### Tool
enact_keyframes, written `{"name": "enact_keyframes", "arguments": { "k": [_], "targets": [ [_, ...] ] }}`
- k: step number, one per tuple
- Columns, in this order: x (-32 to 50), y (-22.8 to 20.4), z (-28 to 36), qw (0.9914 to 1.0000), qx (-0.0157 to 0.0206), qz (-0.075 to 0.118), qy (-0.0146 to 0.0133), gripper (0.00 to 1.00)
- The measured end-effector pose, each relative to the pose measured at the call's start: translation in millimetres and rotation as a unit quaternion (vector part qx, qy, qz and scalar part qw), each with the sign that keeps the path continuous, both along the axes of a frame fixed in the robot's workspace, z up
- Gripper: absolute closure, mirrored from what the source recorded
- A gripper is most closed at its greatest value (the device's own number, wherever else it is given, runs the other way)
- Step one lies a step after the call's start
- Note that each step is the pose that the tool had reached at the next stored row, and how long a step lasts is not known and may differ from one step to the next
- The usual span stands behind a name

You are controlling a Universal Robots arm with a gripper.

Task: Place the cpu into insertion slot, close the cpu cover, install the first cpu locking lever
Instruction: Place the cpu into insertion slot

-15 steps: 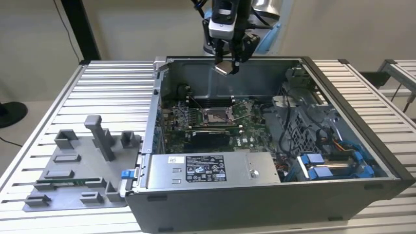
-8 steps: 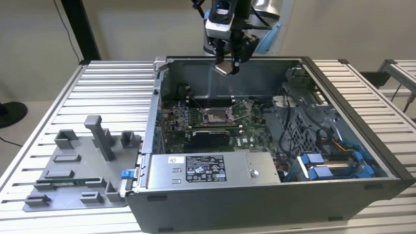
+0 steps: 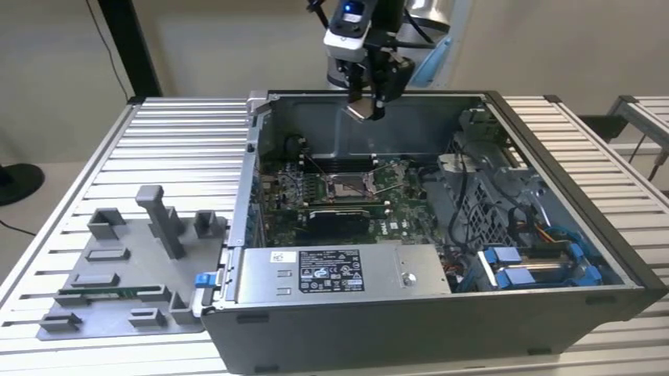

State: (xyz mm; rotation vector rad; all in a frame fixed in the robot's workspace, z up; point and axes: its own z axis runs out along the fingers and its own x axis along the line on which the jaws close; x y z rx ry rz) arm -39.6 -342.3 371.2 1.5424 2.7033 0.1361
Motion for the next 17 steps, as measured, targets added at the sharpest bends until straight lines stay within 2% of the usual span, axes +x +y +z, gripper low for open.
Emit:
{"name": "enact_keyframes", "arguments": {
  "k": [4,8,13,17],
  "targets": [
    [0.0,0.0,0.0,0.99962,0.0000,-0.028,0.0001,1.00],
    [0.0,0.0,0.0,0.99853,0.0000,-0.054,0.0003,1.00],
    [0.0,0.0,-0.1,0.99608,0.0000,-0.088,0.0005,1.00],
    [0.0,0.0,-0.1,0.99338,-0.0001,-0.115,0.0008,1.00]
  ]
}}
